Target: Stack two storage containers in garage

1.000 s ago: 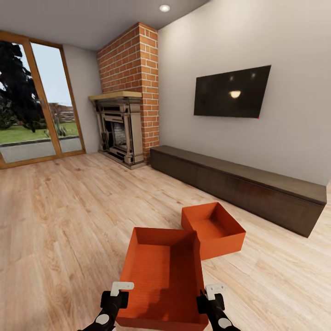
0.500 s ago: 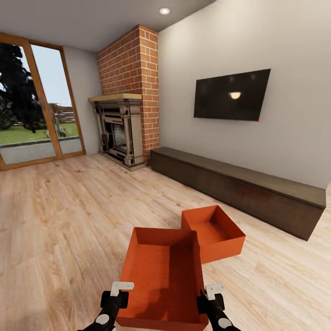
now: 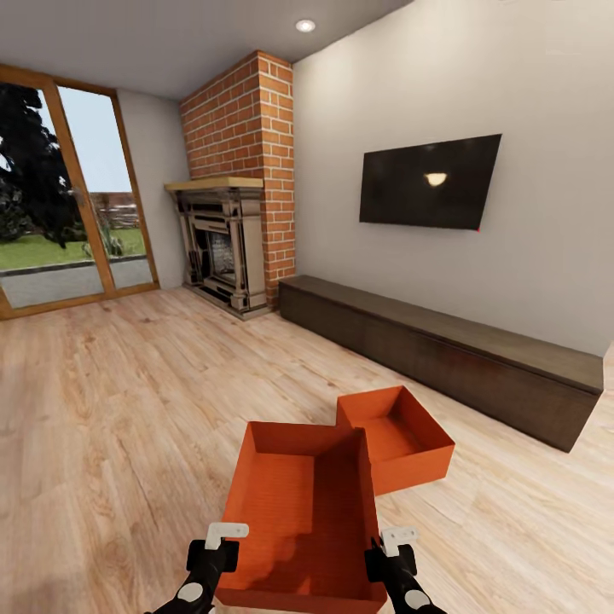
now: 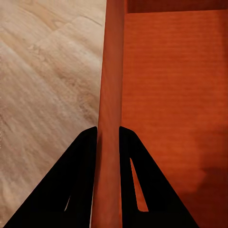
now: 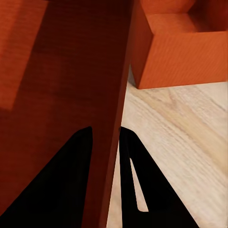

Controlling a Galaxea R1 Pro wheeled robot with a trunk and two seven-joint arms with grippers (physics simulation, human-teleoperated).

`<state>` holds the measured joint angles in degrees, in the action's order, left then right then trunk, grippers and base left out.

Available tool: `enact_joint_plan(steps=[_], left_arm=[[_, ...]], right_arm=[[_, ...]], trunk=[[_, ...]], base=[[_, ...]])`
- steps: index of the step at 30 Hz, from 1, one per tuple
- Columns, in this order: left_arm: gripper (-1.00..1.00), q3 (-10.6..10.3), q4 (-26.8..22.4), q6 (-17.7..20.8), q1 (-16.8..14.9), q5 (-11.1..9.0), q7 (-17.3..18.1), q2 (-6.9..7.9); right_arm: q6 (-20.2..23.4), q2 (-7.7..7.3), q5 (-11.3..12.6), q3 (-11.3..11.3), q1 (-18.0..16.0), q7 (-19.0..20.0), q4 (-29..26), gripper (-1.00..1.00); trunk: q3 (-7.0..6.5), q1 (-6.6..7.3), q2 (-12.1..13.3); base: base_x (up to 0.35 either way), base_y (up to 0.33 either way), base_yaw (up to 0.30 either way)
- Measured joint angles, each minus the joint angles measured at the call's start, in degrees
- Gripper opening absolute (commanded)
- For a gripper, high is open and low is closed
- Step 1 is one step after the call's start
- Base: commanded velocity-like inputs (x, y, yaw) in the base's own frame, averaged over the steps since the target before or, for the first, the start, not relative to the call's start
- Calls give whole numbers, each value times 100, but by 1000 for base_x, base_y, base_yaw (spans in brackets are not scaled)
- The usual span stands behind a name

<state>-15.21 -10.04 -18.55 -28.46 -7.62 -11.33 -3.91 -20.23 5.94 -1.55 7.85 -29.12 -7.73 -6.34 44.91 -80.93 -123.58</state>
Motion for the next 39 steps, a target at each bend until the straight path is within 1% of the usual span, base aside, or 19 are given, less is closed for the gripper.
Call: enact_joint_plan(steps=[39], left_arm=[[-100, -12, 0, 0, 0, 2, -10, -1]], right_arm=[[4, -4, 52, 33, 0, 12, 4, -100]], trunk=[[-700, 857, 1564]], base=[[0, 0, 0]])
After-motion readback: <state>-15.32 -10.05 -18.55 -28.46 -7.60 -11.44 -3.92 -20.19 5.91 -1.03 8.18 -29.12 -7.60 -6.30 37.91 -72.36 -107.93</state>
